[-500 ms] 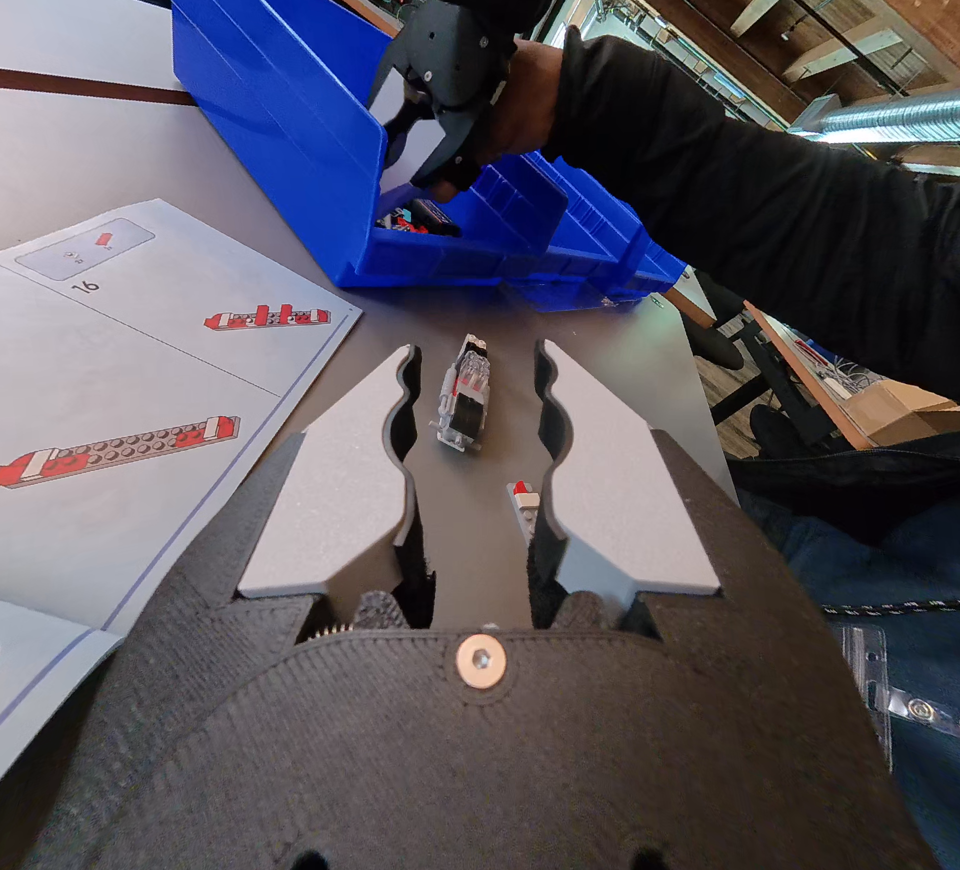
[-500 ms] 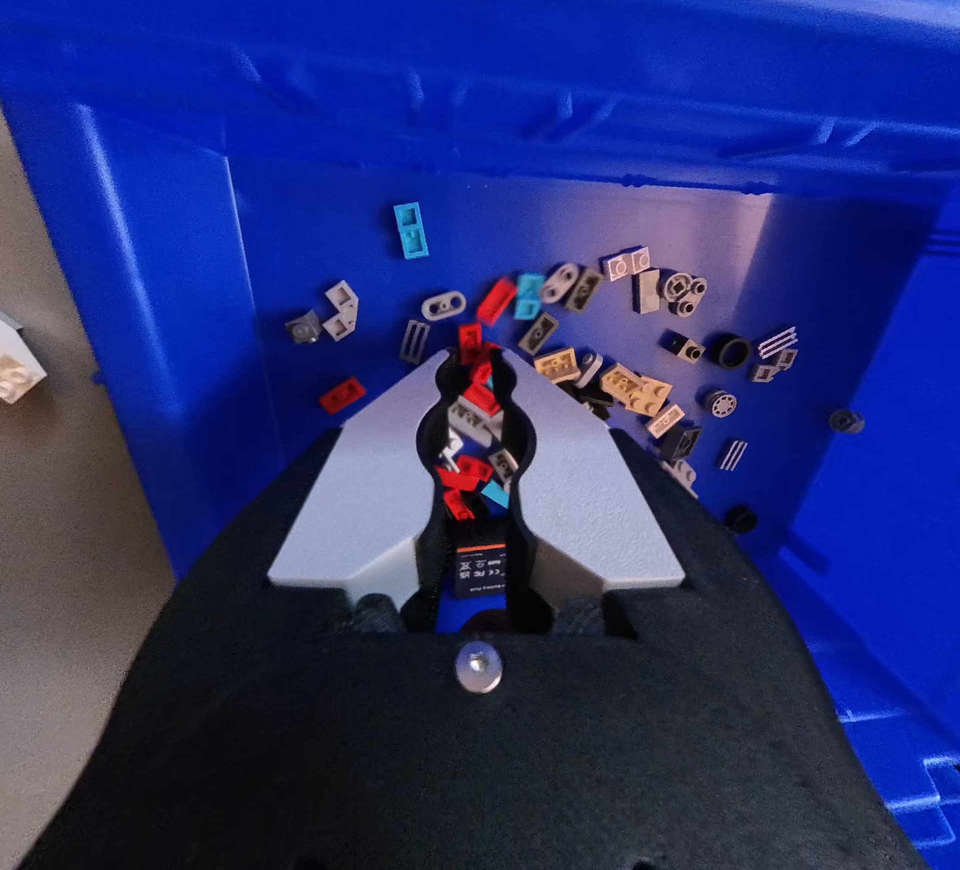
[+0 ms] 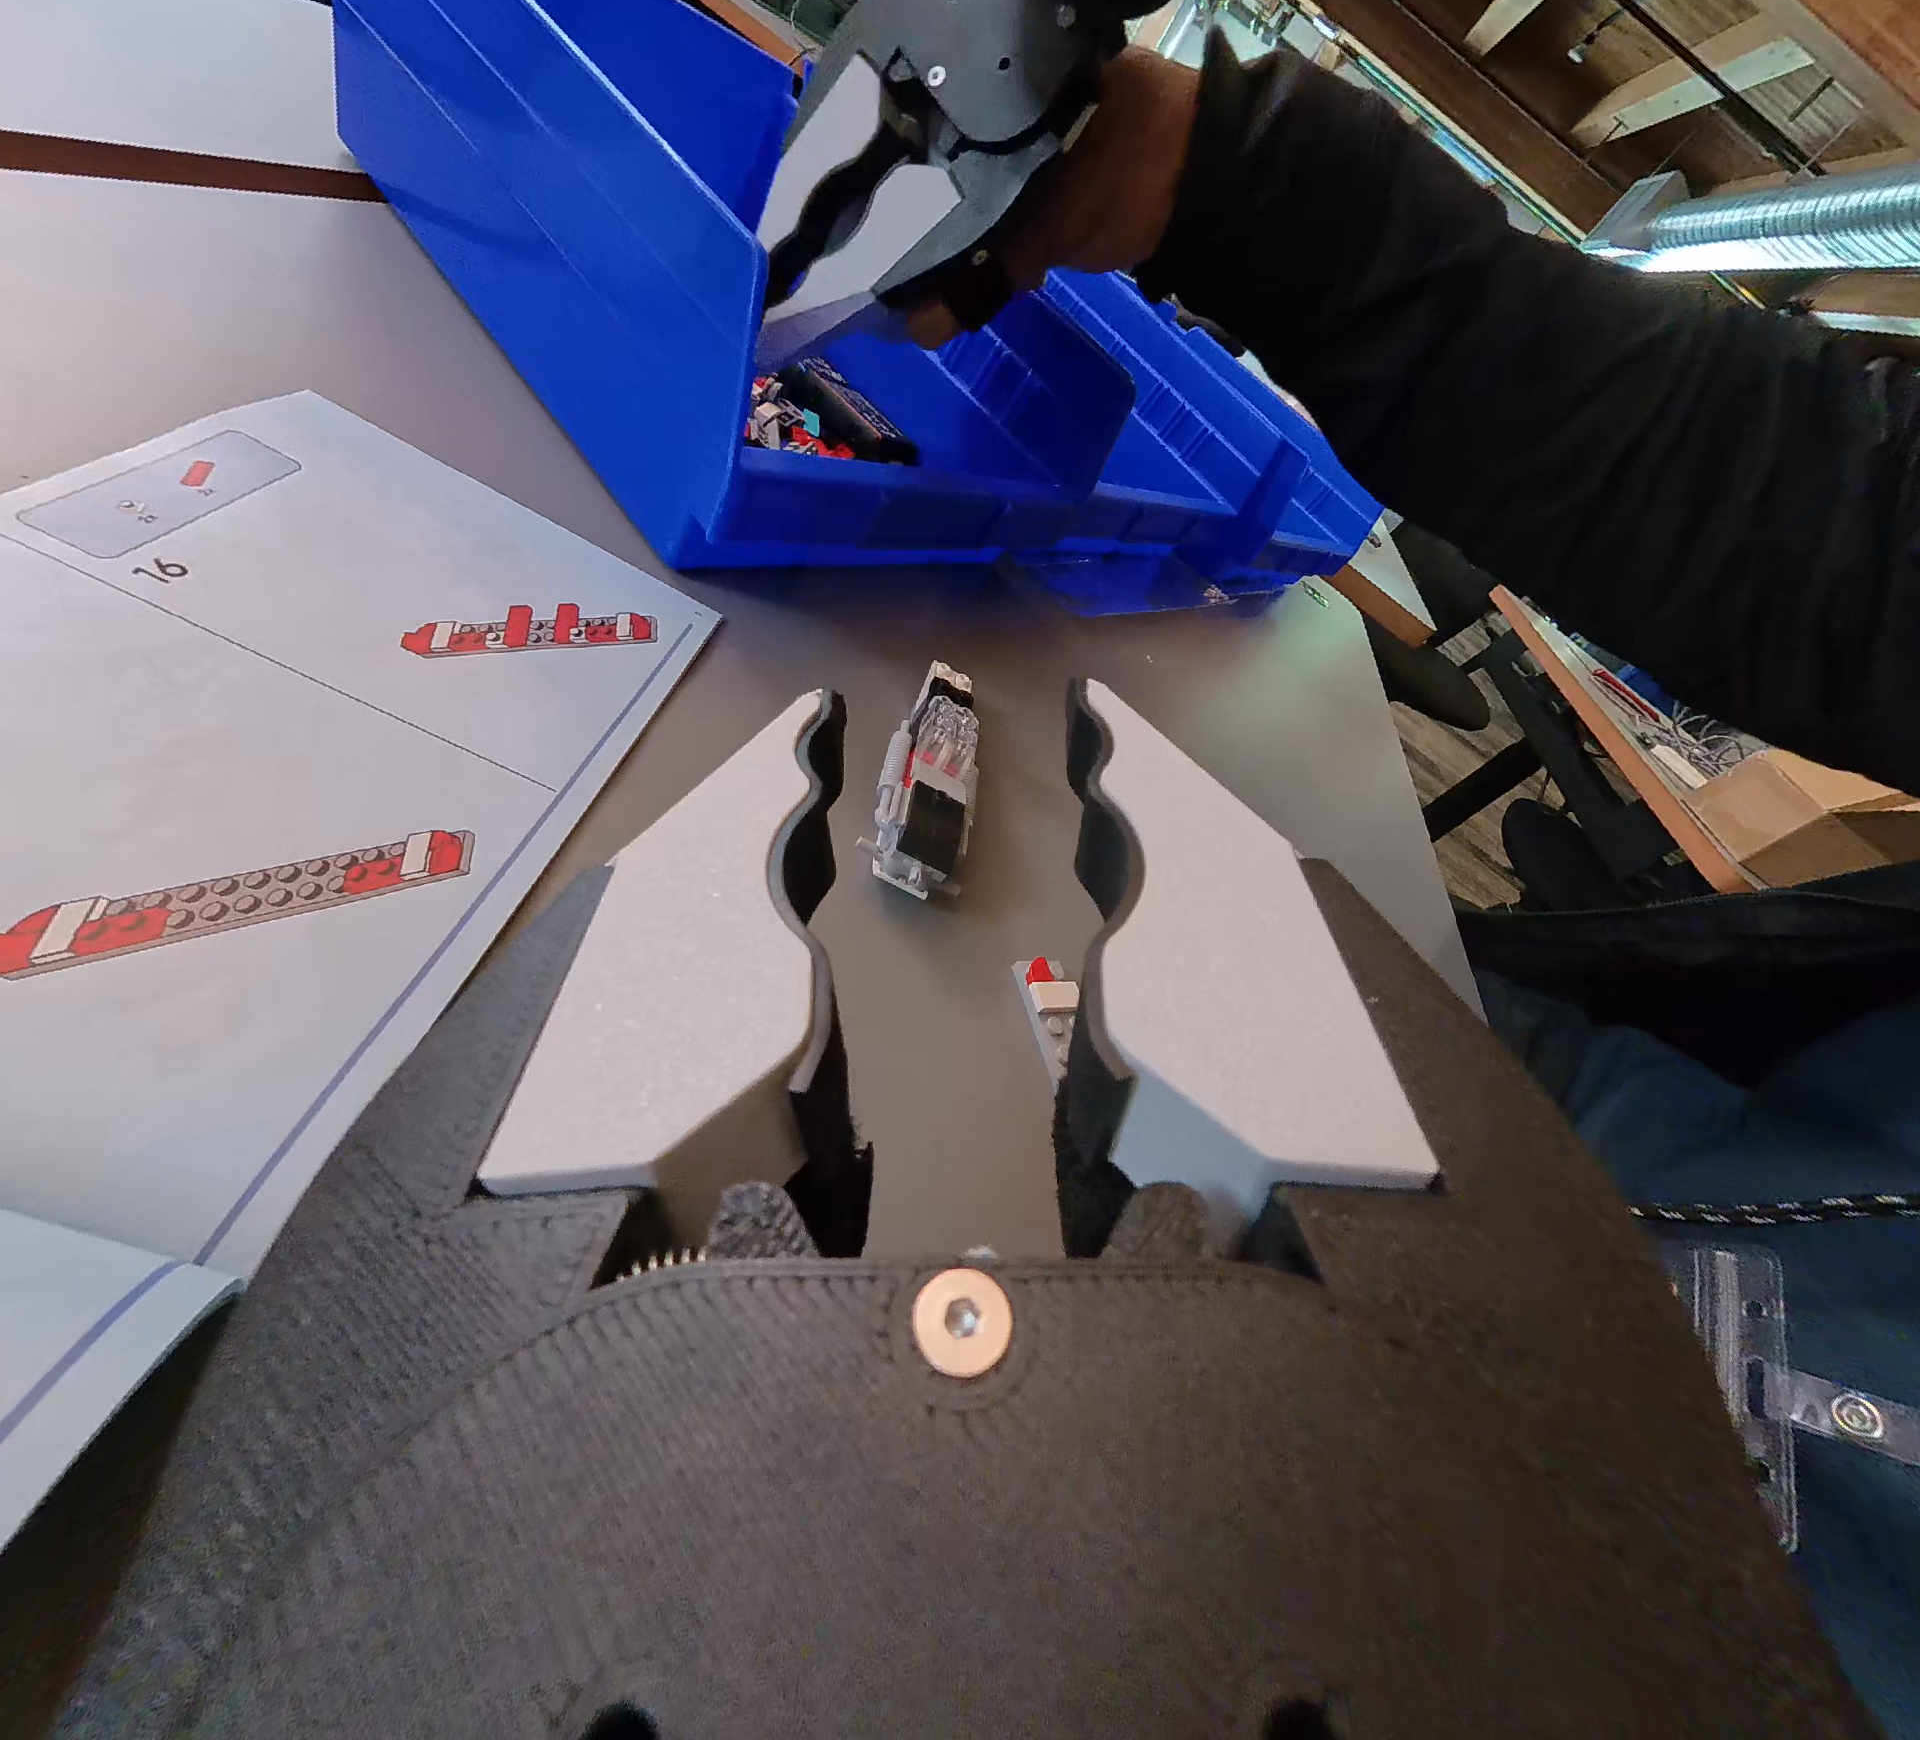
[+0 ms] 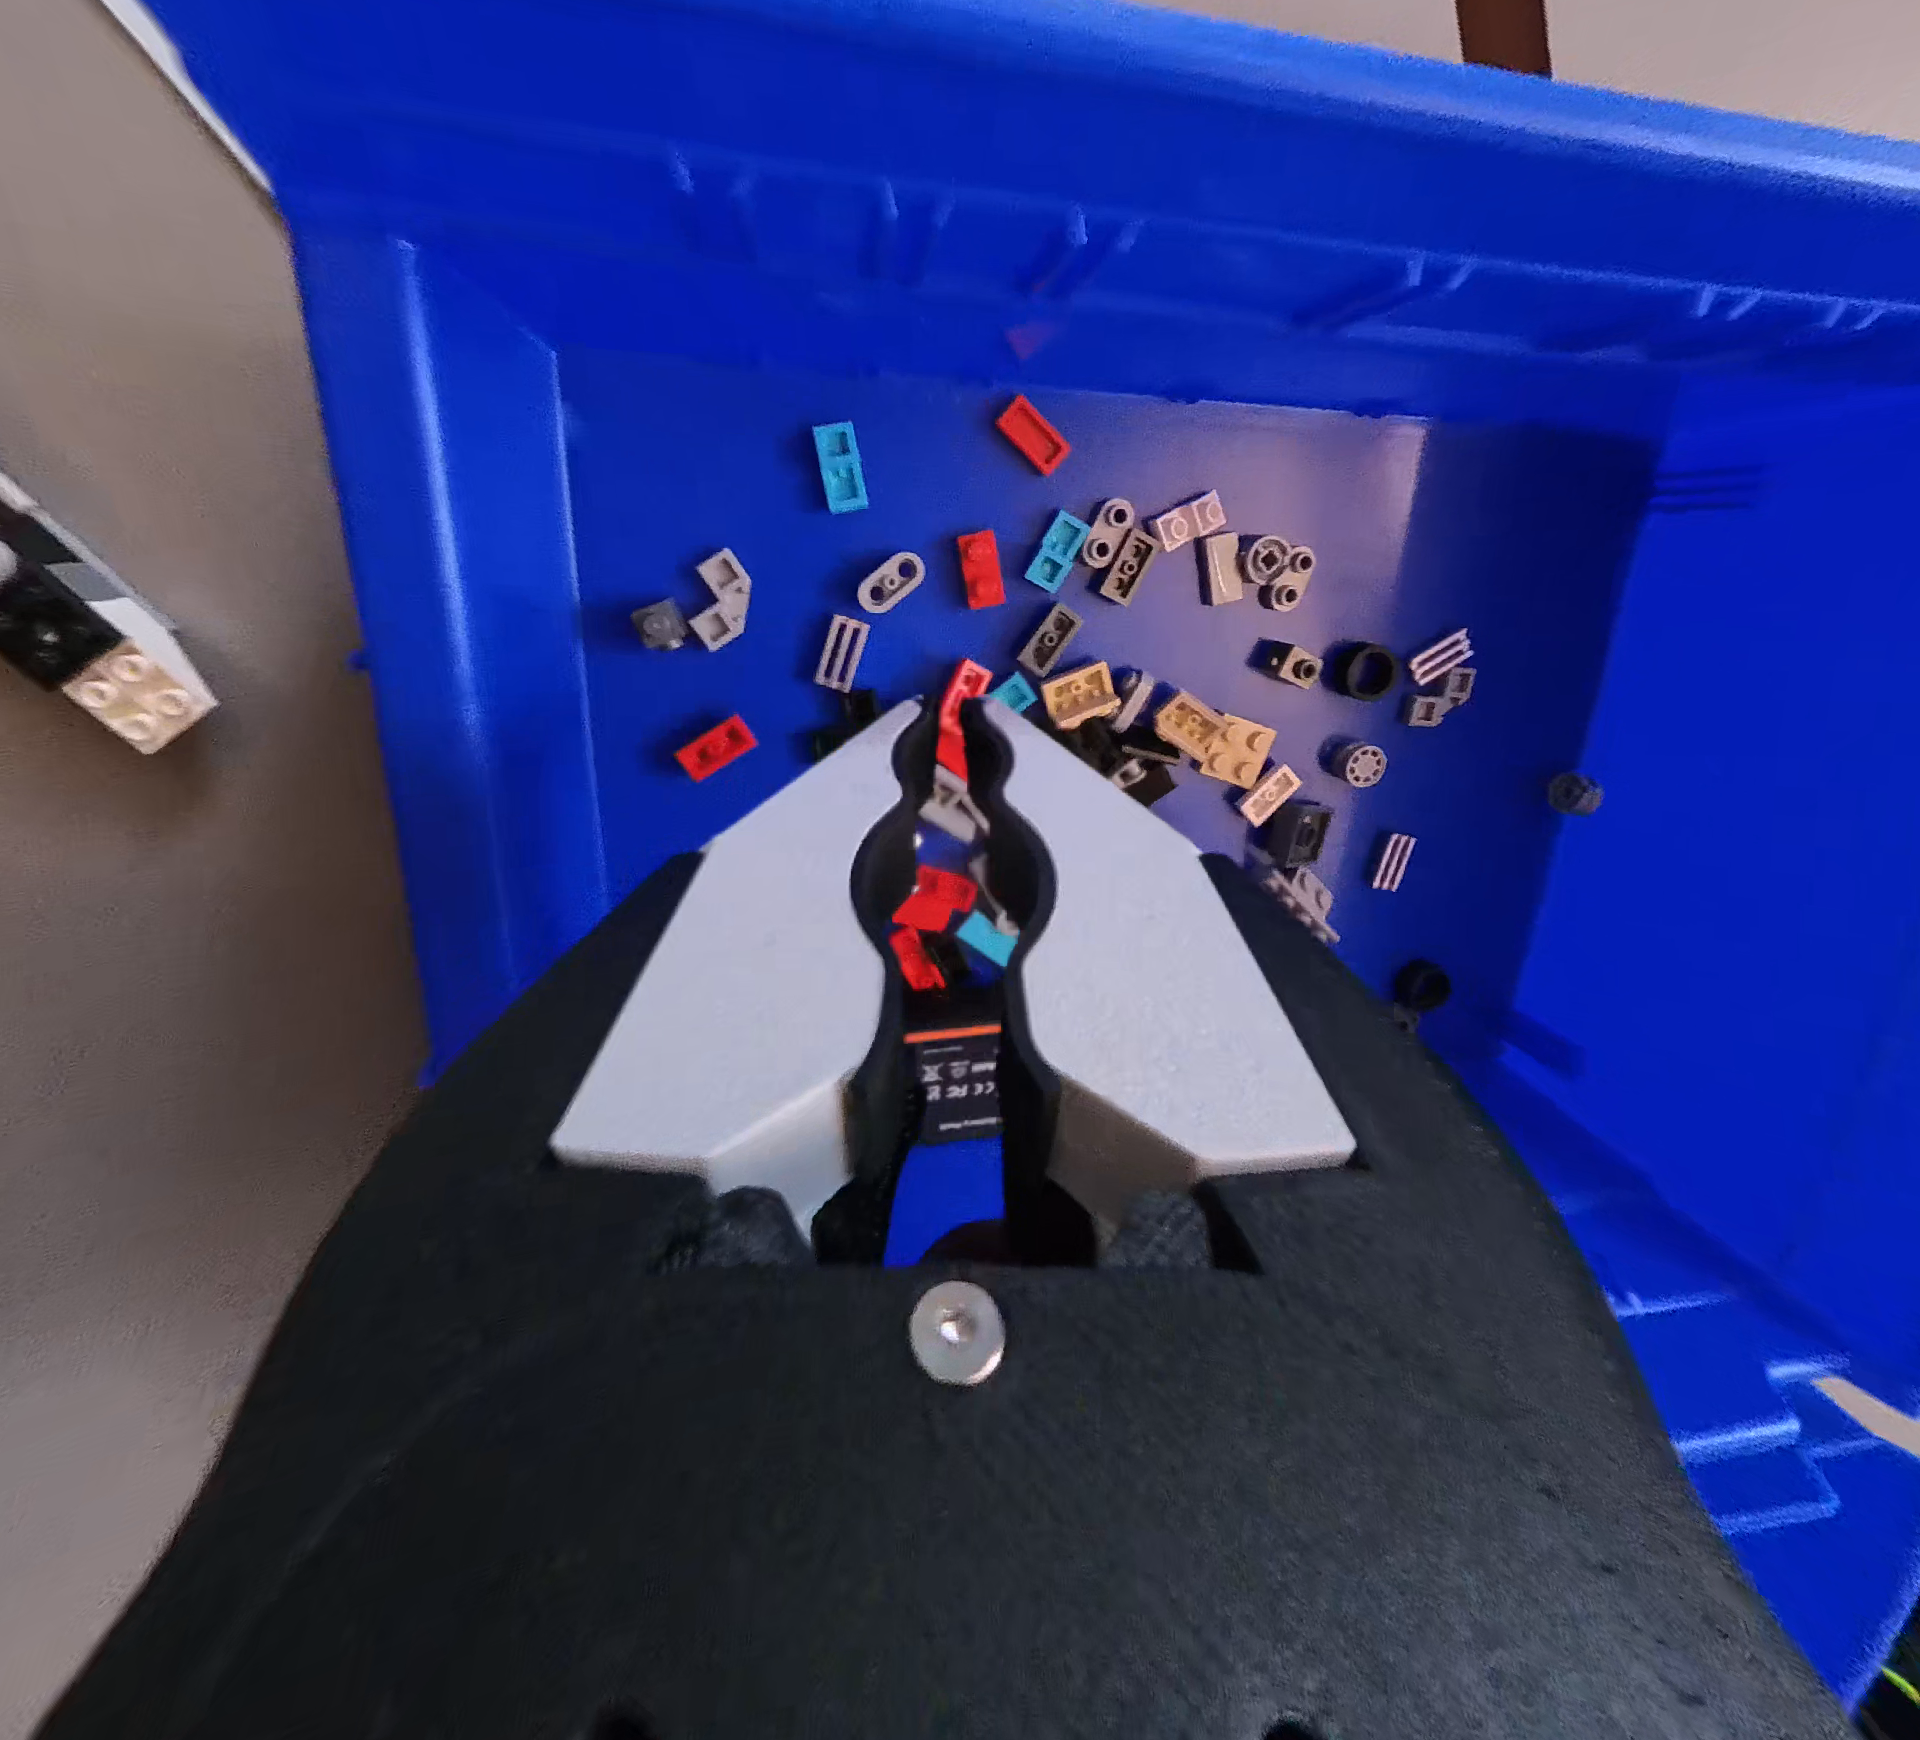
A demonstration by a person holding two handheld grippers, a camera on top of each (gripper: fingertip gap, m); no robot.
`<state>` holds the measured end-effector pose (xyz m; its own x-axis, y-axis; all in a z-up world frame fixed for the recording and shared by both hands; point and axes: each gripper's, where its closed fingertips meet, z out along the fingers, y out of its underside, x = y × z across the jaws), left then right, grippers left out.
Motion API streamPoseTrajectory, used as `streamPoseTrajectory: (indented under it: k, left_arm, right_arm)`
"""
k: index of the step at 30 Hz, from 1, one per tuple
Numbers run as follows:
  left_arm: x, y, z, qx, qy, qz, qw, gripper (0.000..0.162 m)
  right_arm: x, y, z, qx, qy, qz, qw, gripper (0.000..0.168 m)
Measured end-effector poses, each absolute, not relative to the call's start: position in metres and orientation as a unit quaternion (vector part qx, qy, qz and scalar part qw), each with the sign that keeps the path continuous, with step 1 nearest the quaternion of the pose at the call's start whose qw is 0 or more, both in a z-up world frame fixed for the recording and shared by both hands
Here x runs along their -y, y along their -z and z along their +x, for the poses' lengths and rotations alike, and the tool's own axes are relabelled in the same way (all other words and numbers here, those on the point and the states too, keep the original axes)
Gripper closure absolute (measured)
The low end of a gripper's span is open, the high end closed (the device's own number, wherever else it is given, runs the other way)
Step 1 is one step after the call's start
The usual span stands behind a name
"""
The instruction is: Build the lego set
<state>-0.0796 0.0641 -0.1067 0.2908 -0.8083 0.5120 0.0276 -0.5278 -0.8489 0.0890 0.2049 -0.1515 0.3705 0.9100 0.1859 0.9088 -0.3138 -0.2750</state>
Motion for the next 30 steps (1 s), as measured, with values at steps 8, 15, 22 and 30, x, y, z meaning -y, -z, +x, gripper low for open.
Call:
streamPoseTrajectory:
  k: [8,15,22,30]
  left_arm:
    - [-0.065,0.105,-0.081,-0.274,0.534,-0.695,0.396,0.118]
    - [-0.063,0.106,-0.080,-0.279,0.531,-0.697,0.393,0.118]
    - [-0.064,0.106,-0.080,-0.276,0.533,-0.697,0.392,0.118]
    - [-0.064,0.105,-0.082,-0.272,0.537,-0.695,0.393,0.118]
  right_arm:
    - [-0.224,0.177,0.078,0.586,0.000,-0.797,0.145,0.152]
    - [-0.229,0.184,0.073,0.588,-0.006,-0.797,0.139,0.154]
    - [-0.227,0.184,0.072,0.594,-0.005,-0.791,0.147,0.160]
    - [-0.206,0.135,0.063,0.561,-0.033,-0.798,0.219,0.160]
